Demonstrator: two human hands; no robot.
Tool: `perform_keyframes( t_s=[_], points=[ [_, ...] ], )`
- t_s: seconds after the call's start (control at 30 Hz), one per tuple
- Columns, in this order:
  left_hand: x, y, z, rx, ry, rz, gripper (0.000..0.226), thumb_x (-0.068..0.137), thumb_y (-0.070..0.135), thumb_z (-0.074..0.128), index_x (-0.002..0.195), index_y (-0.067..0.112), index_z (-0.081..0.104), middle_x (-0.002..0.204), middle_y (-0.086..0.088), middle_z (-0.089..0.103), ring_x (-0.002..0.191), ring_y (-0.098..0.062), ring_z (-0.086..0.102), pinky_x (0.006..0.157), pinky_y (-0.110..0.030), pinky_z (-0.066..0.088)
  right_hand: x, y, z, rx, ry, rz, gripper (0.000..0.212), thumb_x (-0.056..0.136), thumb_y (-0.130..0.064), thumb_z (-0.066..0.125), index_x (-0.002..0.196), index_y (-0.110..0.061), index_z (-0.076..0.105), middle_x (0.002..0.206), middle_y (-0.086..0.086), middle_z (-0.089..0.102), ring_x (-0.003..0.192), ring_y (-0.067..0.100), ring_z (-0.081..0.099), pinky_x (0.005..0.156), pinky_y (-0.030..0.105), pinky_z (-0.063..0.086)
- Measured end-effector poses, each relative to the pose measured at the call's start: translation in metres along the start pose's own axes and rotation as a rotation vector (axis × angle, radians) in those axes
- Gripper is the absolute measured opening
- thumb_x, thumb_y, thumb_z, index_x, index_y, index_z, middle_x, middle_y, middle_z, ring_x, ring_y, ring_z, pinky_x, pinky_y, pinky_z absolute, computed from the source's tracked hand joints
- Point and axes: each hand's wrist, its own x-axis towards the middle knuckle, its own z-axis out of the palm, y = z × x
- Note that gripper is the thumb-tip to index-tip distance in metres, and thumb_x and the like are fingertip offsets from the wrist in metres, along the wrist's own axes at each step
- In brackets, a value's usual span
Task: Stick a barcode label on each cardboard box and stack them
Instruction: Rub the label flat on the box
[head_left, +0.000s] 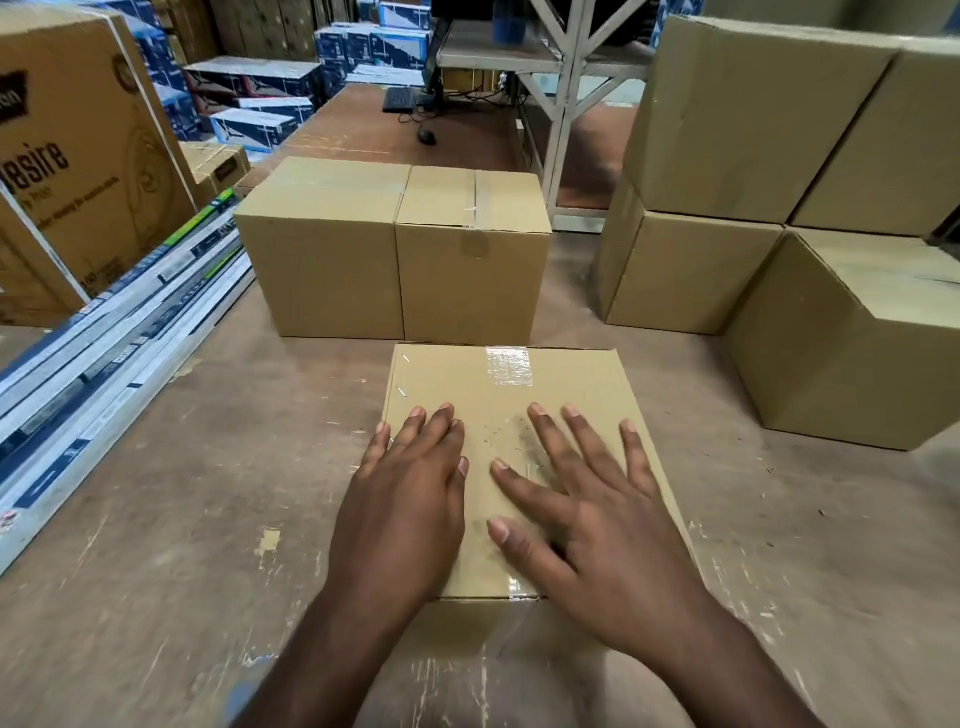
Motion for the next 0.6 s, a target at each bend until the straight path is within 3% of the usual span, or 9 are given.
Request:
perform_keyframes(
  t_s=[0.1,0.17,0.3,0.37,0.53,0.6],
  points=[
    [0.0,0.0,0.001,-0.017,0.016,-0.004,0.048,0.109,0.036,0.028,0.156,0.029,0.038,0.165,0.018,0.023,0.153,0.001,0.011,0.125,-0.025,-0.002,-0.001,0.015,-0.005,-0.044,0.056,0.217,0.074,0.092,-0.079,-0.008,0.157,-0.058,0.02,0.172,-0.012,-0.016,0.153,0.019,-0.034,0.121,0.054,-0.025],
    [0.0,0.001,0.001,-0.011,0.017,-0.002,0.049,0.109,0.035,0.026,0.157,0.029,0.037,0.165,0.018,0.022,0.154,0.0,0.011,0.126,-0.026,-0.002,0.001,0.018,-0.006,-0.064,0.057,0.26,0.08,0.091,-0.079,-0.01,0.161,-0.051,0.016,0.172,-0.011,-0.016,0.154,0.023,-0.034,0.12,0.054,-0.027],
    [-0.001,0.001,0.0,-0.02,0.012,0.007,0.049,0.109,0.033,0.032,0.157,0.029,0.036,0.166,0.017,0.021,0.154,0.0,0.009,0.125,-0.025,-0.003,-0.002,-0.006,-0.002,0.033,-0.084,-0.058,0.079,0.09,-0.081,-0.004,0.161,-0.05,0.013,0.171,-0.023,-0.008,0.155,0.006,-0.026,0.123,0.043,-0.024],
    [0.0,0.0,0.0,-0.034,0.018,0.012,0.048,0.109,0.032,0.033,0.157,0.028,0.036,0.166,0.017,0.021,0.154,0.0,0.01,0.125,-0.024,-0.004,0.0,-0.003,-0.004,0.078,-0.108,-0.072,0.076,0.091,-0.078,-0.006,0.161,-0.052,0.012,0.167,-0.033,0.0,0.155,-0.002,-0.018,0.125,0.04,-0.019],
    [-0.001,-0.007,-0.006,-0.155,0.038,-0.007,0.049,0.108,0.022,0.038,0.157,0.026,0.036,0.166,0.02,0.015,0.148,0.007,0.008,0.118,-0.013,-0.002,0.019,0.037,-0.003,-0.018,0.011,0.276,0.088,0.093,-0.075,-0.011,0.166,-0.026,-0.005,0.173,-0.009,-0.012,0.158,0.01,-0.014,0.127,0.045,-0.017],
    [-0.002,-0.012,-0.011,-0.249,0.033,-0.053,0.052,0.107,0.013,0.04,0.157,0.028,0.034,0.164,0.026,0.01,0.143,0.008,0.006,0.113,-0.01,0.004,0.025,0.023,-0.001,-0.001,-0.026,0.223,0.086,0.095,-0.074,-0.008,0.166,-0.025,-0.007,0.172,-0.008,-0.016,0.158,0.011,-0.017,0.127,0.044,-0.017]
  ],
)
